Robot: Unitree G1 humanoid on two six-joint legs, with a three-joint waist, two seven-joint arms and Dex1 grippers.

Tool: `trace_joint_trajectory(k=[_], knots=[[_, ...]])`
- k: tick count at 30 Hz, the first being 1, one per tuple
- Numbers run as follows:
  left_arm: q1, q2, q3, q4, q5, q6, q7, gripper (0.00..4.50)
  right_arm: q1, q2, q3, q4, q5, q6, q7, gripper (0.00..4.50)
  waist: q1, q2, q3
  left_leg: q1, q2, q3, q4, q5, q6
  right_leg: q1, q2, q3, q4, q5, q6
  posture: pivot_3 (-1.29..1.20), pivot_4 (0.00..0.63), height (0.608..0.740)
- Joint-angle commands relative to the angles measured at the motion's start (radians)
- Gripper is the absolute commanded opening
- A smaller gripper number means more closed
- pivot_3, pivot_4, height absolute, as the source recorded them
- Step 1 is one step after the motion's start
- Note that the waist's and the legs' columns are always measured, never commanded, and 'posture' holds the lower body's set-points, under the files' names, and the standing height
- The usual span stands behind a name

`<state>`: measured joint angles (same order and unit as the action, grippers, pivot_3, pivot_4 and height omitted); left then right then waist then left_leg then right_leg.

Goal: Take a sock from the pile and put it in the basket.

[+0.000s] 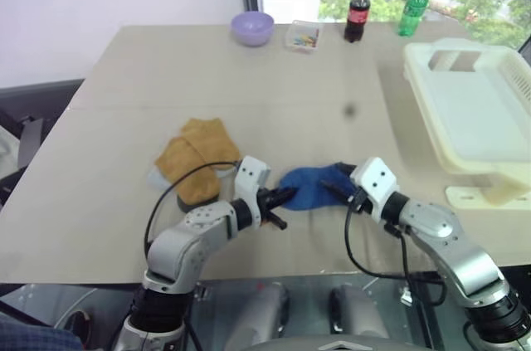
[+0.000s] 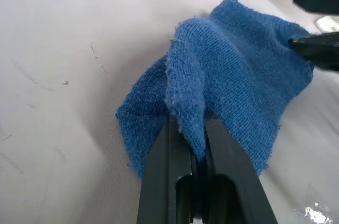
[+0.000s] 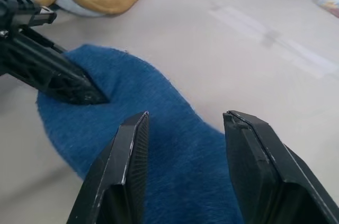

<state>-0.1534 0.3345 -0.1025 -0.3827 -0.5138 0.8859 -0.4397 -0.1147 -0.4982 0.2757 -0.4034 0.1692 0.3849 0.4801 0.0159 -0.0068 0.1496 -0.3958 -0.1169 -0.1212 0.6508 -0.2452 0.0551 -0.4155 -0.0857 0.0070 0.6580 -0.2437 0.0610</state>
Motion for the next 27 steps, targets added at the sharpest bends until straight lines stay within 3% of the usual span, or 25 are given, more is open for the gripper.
trace_joint_trajectory(k=[1,12,20,23,27], knots=[[0.003,0.004,-0.006,0.005,0.009,0.0,0.002,0.0,-0.008,0.018,0.001,0.022,-0.008,-0.035,0.025,2.26,0.0,0.0,0.0,0.0,0.0,0.0,0.0,0.0,0.0,0.0,0.0,0.0,0.0,0.0,0.0,0.0,0.15,0.74],[0.023,-0.015,0.004,-0.007,0.006,0.008,0.028,0.0,-0.018,0.174,0.0,0.051,-0.055,0.049,-0.069,2.26,0.0,0.0,0.0,0.0,0.0,0.0,0.0,0.0,0.0,0.0,0.0,0.0,0.0,0.0,0.0,0.0,0.15,0.74],[0.043,-0.024,0.011,-0.018,0.006,-0.011,0.032,0.0,-0.005,0.189,-0.002,0.084,-0.103,0.07,-0.092,2.26,-0.001,0.0,0.0,0.001,0.0,0.0,0.0,0.0,0.0,0.0,0.0,0.0,0.0,0.0,0.0,0.0,0.15,0.74],[0.046,-0.035,0.053,-0.011,-0.02,-0.027,0.025,0.95,-0.003,0.19,-0.007,0.079,-0.101,0.069,-0.089,2.33,-0.001,0.0,0.0,0.001,0.0,0.0,0.0,0.0,0.0,0.0,0.0,0.0,0.0,0.0,0.0,0.0,0.15,0.74],[0.048,-0.012,0.062,0.001,-0.015,-0.033,0.011,2.87,-0.002,0.197,-0.044,0.024,-0.065,0.058,-0.083,2.33,-0.001,0.001,0.0,0.001,0.0,0.0,0.0,0.0,0.0,0.0,0.0,0.0,0.001,0.0,0.0,0.0,0.15,0.74]])
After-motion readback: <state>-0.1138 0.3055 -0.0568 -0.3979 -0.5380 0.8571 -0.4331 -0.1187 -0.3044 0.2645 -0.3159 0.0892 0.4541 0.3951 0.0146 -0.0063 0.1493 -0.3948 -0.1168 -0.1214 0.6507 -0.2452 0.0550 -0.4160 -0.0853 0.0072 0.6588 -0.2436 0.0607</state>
